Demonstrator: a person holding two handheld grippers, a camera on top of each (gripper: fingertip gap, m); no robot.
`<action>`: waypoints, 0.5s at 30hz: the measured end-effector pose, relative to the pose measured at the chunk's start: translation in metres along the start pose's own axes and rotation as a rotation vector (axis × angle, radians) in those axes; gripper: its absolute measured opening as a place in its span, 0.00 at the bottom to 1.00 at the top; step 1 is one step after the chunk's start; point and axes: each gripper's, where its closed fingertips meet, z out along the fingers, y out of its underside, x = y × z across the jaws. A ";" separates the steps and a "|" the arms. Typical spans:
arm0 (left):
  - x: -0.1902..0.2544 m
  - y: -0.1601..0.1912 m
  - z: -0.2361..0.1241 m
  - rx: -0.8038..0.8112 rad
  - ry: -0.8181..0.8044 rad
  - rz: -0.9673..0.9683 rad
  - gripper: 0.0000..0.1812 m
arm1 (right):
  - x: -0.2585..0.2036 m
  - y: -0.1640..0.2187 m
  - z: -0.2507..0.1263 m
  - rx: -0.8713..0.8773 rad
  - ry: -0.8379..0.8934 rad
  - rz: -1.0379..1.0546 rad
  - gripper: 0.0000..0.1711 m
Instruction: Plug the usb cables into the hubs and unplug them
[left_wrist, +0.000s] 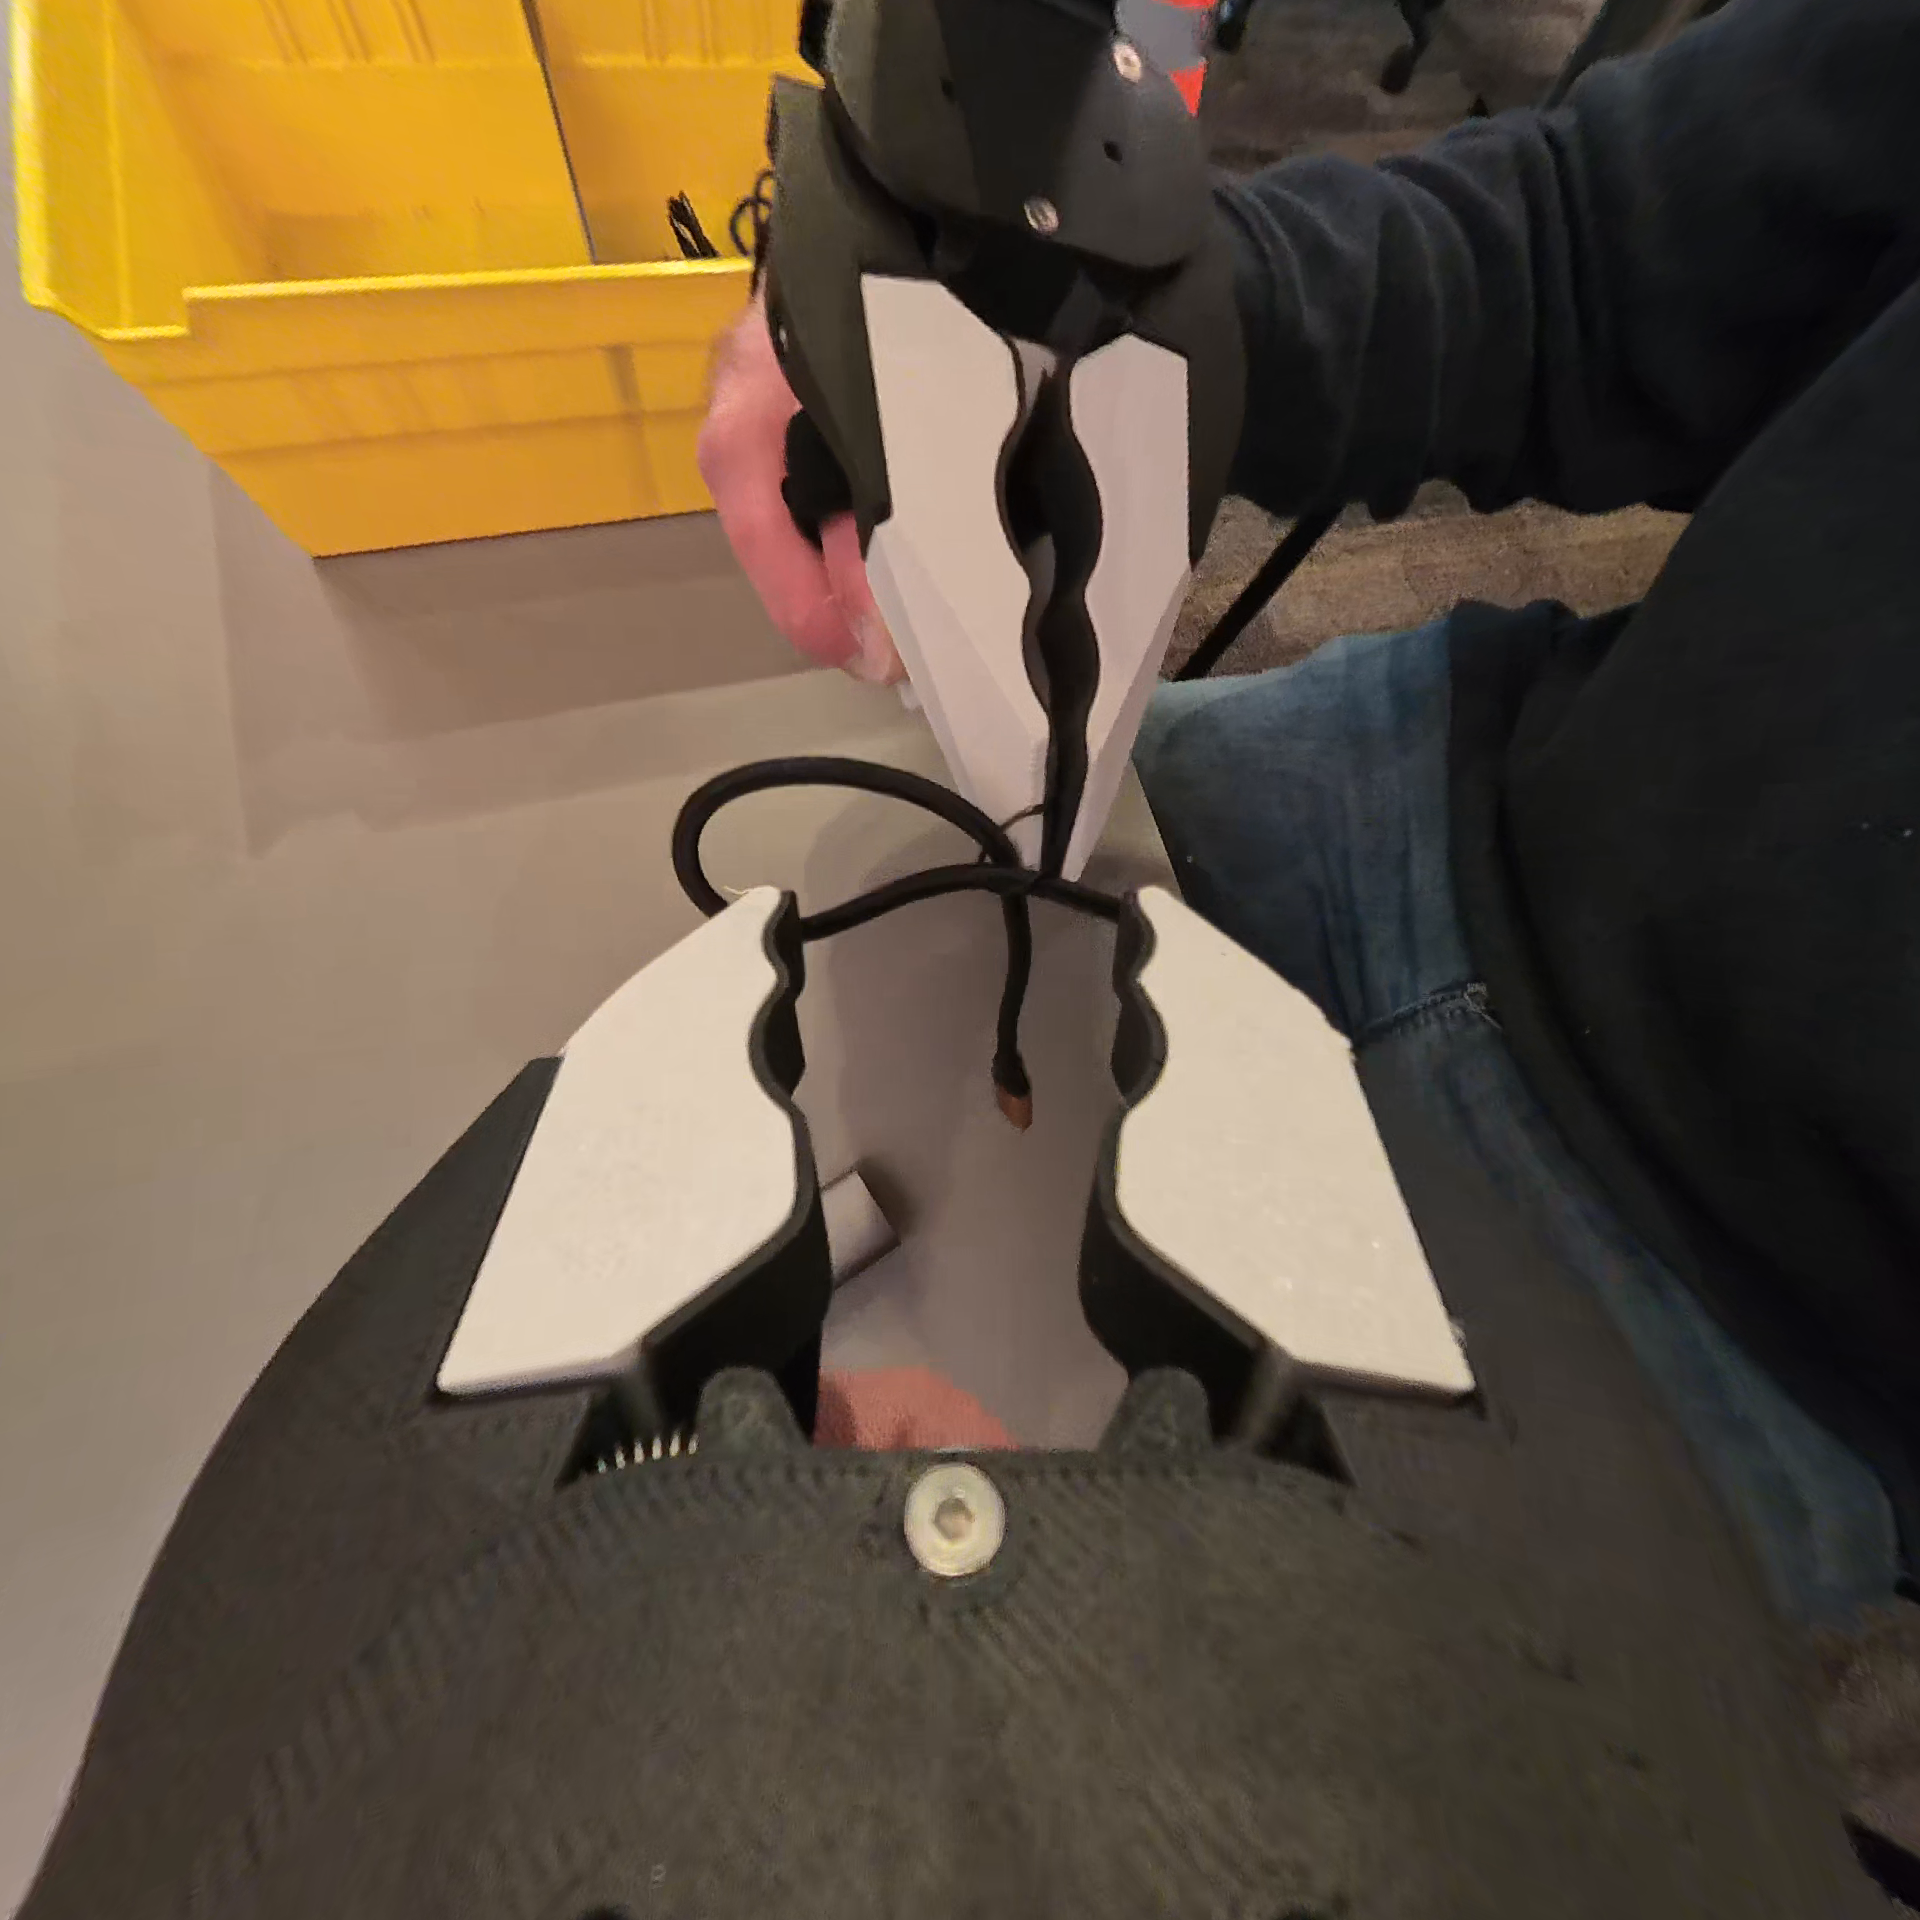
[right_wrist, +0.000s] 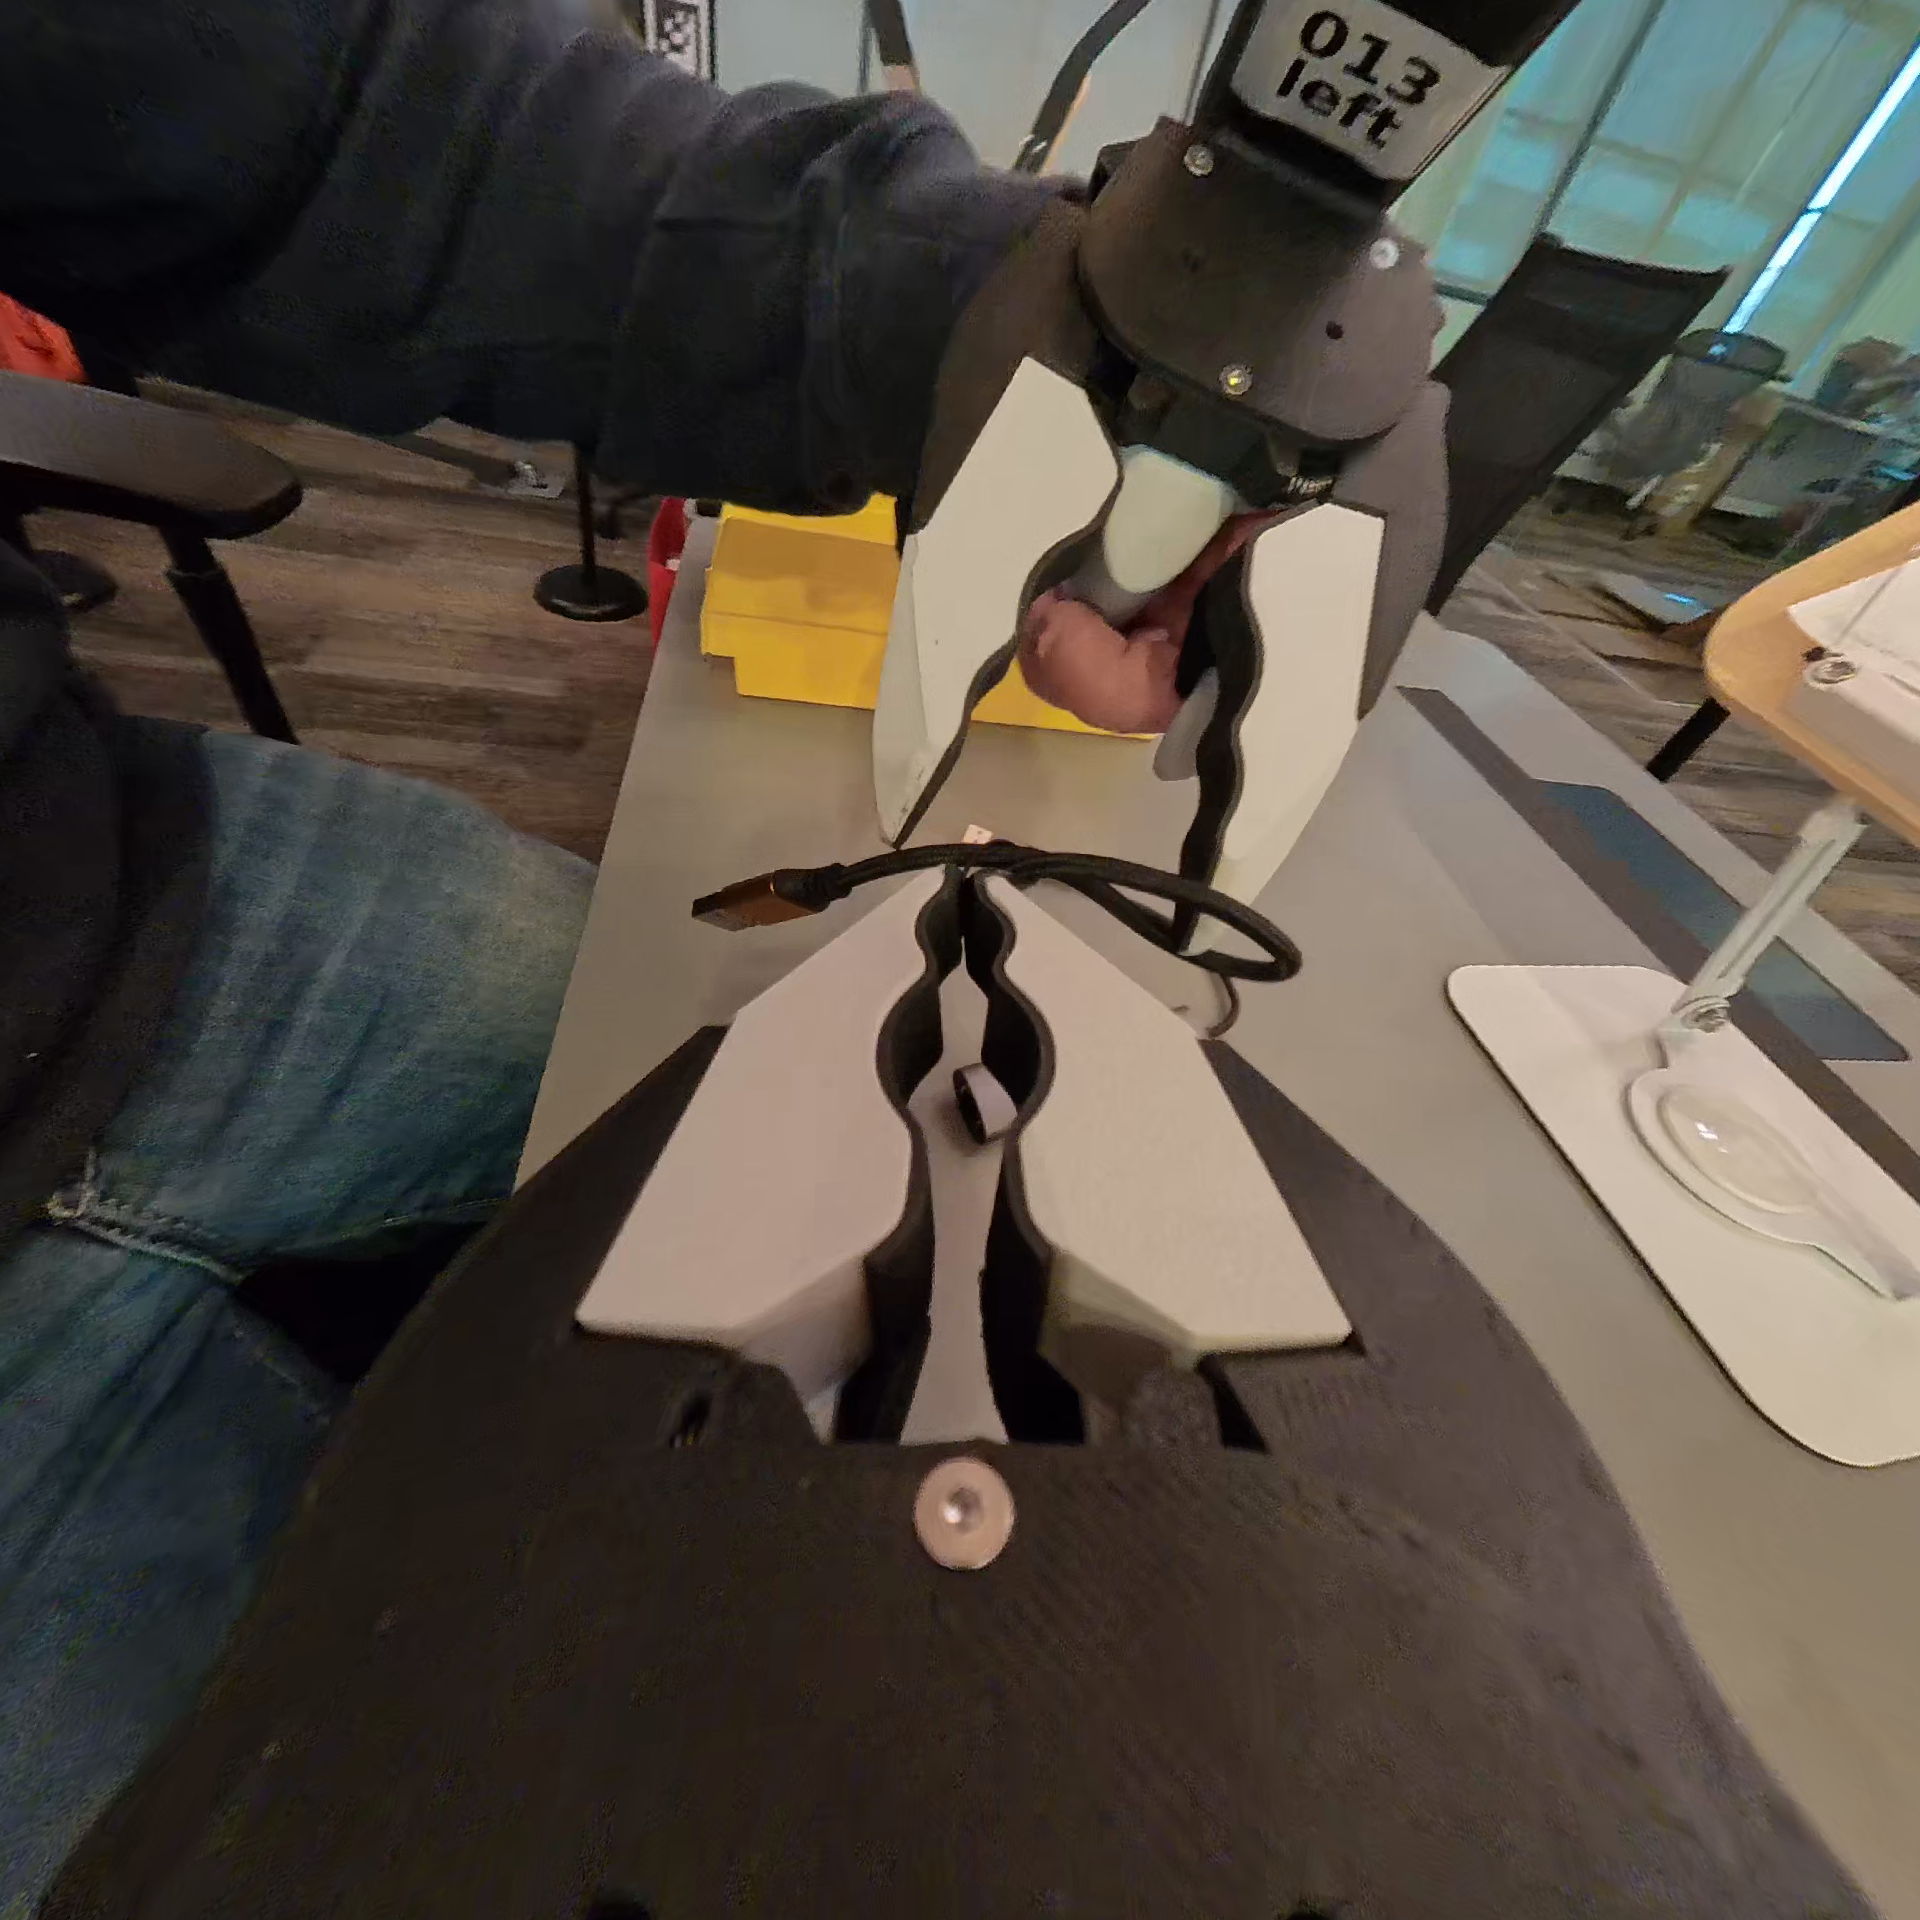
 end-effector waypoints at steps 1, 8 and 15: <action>0.001 0.003 0.001 -0.027 -0.001 0.015 0.32 | -0.002 0.001 0.000 -0.007 -0.017 0.004 0.00; 0.004 0.019 0.010 -0.136 -0.041 0.159 0.25 | -0.011 0.001 -0.004 0.006 -0.120 0.066 0.00; 0.001 0.027 0.023 -0.160 -0.168 0.308 0.04 | -0.022 0.006 -0.008 -0.018 -0.224 0.141 0.00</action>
